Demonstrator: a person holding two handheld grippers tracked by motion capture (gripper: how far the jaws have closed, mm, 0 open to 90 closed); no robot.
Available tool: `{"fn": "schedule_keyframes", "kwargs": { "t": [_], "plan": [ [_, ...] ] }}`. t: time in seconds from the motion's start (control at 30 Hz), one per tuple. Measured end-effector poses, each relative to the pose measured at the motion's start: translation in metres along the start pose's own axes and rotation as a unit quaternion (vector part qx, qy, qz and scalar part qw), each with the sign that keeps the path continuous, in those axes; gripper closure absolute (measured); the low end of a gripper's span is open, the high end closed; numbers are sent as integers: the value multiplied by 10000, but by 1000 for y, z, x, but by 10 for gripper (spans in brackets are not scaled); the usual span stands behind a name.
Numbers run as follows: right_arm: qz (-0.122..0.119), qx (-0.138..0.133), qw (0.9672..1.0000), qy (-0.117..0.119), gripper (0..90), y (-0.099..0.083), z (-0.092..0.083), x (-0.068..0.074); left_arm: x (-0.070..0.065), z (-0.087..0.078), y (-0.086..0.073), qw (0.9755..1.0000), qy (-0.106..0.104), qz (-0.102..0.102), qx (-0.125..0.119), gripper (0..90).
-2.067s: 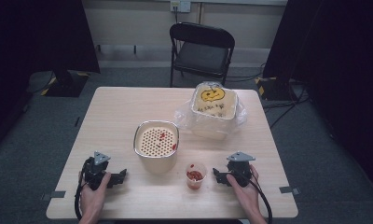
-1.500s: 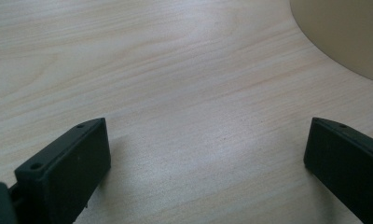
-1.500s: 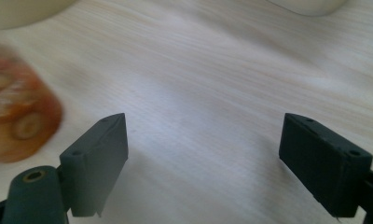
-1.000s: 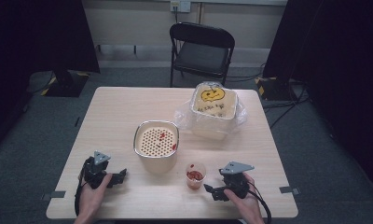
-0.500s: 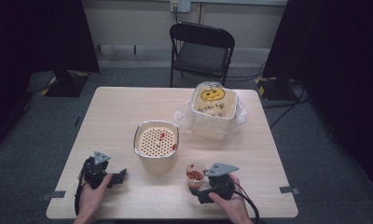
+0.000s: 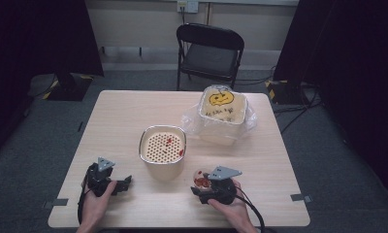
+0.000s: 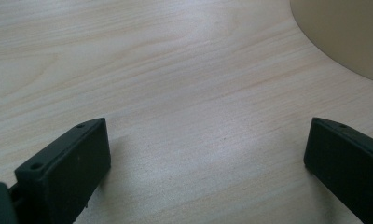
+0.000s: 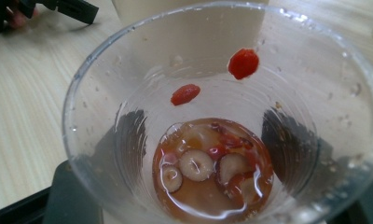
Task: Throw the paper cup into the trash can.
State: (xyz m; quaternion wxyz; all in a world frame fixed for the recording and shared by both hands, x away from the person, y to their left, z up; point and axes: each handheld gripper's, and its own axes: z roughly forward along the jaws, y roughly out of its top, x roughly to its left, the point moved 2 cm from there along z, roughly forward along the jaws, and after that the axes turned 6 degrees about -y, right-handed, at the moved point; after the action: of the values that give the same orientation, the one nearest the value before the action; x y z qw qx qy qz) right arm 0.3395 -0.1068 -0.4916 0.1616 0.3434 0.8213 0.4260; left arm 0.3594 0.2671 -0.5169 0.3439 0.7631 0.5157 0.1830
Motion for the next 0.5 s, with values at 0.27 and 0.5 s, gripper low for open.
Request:
{"fn": "schedule_keyframes", "kwargs": {
  "t": [0.27, 0.5],
  "plan": [
    [14, 10, 10000, 61, 372, 3, 1, -2, 0, 0, 0, 10000, 0, 0, 0, 0],
    [114, -62, 9999, -32, 383, 11, -7, -10, 0, 0, 0, 10000, -1, -3, -1, 0]
  ]
}}
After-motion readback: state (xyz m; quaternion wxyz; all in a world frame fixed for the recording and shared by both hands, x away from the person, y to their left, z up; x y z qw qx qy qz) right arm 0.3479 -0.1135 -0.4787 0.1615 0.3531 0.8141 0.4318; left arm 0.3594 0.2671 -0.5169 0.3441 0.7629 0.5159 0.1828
